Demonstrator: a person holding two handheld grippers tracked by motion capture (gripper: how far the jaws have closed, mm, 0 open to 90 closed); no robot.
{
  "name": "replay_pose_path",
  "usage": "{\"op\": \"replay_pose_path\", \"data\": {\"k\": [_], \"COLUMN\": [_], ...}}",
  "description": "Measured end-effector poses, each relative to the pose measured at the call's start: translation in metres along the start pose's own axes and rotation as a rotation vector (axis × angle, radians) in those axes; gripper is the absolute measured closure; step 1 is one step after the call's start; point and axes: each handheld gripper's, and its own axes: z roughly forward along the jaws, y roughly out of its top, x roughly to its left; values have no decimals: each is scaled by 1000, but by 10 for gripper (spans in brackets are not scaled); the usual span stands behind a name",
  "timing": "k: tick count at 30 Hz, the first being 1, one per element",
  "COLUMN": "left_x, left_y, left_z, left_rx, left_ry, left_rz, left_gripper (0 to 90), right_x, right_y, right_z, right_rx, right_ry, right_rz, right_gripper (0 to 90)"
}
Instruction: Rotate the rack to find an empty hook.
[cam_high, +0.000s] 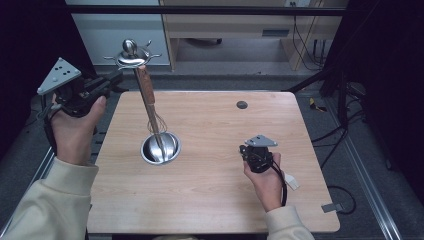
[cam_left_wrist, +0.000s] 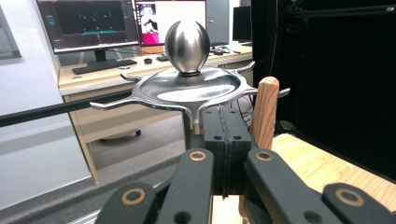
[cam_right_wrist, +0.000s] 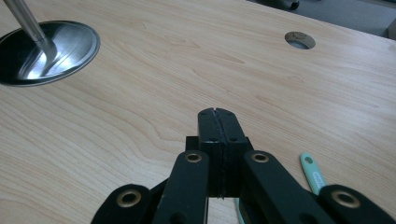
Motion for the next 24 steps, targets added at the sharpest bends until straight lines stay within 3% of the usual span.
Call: {"op": "replay_pose_path", "data": {"k": [24], "left_x": [11], "left_y": [-2], "left_z": [-1], "left_rx": [-14], "left_ry": [19], "left_rz": [-22], "left_gripper": [900], "right_x": [-2], "right_y": [-1], "right_z": [-1], "right_rx": [2], "right_ry": [-2], "right_rz": [2], "right_gripper": [900]}}
